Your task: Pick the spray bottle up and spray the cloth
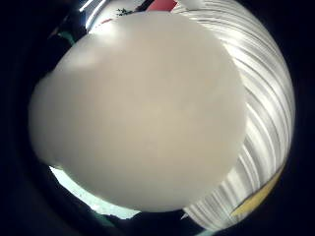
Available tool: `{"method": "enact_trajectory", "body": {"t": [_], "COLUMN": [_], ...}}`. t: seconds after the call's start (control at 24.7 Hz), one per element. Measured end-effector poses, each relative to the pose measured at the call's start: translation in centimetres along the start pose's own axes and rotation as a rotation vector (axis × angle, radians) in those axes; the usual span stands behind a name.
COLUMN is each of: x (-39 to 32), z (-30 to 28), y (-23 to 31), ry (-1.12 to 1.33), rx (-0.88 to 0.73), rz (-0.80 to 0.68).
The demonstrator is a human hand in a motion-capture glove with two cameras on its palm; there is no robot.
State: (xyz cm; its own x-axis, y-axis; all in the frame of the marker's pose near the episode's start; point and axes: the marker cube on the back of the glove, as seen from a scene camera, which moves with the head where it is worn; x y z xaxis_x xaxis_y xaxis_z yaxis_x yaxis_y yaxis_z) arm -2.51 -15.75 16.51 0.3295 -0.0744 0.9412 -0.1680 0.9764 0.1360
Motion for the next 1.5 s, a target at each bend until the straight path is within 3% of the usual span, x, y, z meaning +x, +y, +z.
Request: {"method": "enact_trajectory", "body": {"t": [0.36,0.73,1.05,1.22,1.5], "x": [1.5,1.5,-6.6,-9.2,-9.9], "z": [0.0,1.9,8.0,12.6,11.6], "y": [0.6,1.9,5.9,9.0,16.8], "ry": [0.122,0.076,-0.001,-0.069,-0.167], "rx": [-0.048,-0.104,-0.301,-0.426,-0.526], "rz": [0.062,0.066,-0.086,-0.245,-0.272]}}
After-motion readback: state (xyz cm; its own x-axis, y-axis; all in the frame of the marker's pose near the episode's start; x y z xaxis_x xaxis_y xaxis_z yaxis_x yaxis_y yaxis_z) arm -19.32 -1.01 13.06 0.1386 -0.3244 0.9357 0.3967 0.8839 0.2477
